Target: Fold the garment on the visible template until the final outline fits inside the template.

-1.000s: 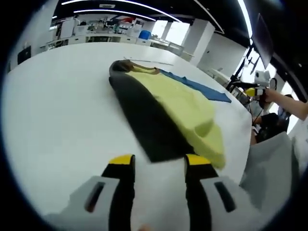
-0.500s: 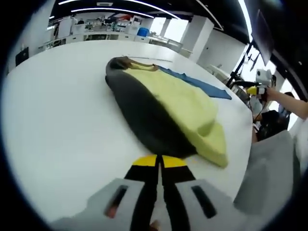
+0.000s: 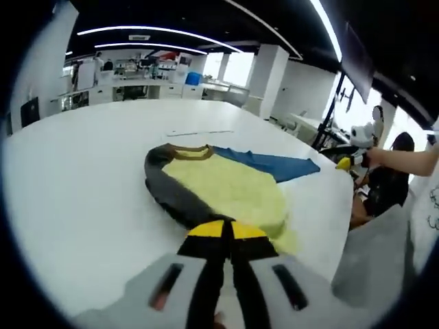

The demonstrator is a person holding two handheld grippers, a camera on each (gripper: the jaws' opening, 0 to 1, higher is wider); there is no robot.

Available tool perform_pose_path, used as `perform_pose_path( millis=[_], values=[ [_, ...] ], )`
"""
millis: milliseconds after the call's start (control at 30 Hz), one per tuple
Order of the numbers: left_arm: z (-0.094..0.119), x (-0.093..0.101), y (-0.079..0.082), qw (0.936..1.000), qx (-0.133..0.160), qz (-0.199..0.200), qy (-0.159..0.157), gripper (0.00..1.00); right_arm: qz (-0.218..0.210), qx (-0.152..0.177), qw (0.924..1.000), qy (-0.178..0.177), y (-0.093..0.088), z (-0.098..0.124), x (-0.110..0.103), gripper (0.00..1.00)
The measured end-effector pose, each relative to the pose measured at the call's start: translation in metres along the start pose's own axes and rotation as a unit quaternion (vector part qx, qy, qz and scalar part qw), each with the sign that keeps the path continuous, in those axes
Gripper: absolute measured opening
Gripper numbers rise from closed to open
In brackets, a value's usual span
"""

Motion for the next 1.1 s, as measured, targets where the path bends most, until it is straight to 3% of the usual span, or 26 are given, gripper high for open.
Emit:
perform_pose_path(
  millis=[167, 333, 767, 900, 1100],
  values=[
    [-0.011, 0.010, 0.024, 0.9994, 0.008, -0.027, -0.018, 0.00, -0.003, -0.001, 1.0000, 0.000, -0.001, 0.001, -0.001, 0.94],
    [-0.036, 0.009, 0.027, 0.9989, -0.005, -0.035, -0.030, 0.00, -0.007, 0.002, 1.0000, -0.001, -0.004, 0.003, 0.000, 0.94],
    [-0.086, 0.011, 0.011, 0.9977, -0.045, -0.017, -0.047, 0.00, -0.015, -0.002, 0.9999, -0.004, -0.012, 0.006, 0.000, 0.94],
    [-0.106, 0.011, 0.002, 0.9965, -0.056, 0.014, -0.061, 0.00, -0.018, -0.001, 0.9998, 0.000, -0.013, 0.003, -0.003, 0.93],
    [-0.114, 0.012, -0.009, 0.9954, -0.072, 0.013, -0.062, 0.00, -0.013, -0.010, 0.9999, 0.002, -0.018, 0.001, -0.008, 0.94]
  ],
)
Point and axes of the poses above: the point that each gripper's makers call its tool centre point, and the gripper's own axes: z roughly backward along the fingers, x roughly to its right, y roughly out of its top, the point moved 2 cm from there along z, roughly backward along the fingers, and after that the axes turned 12 degrees about -x, right-handed, at the moved point
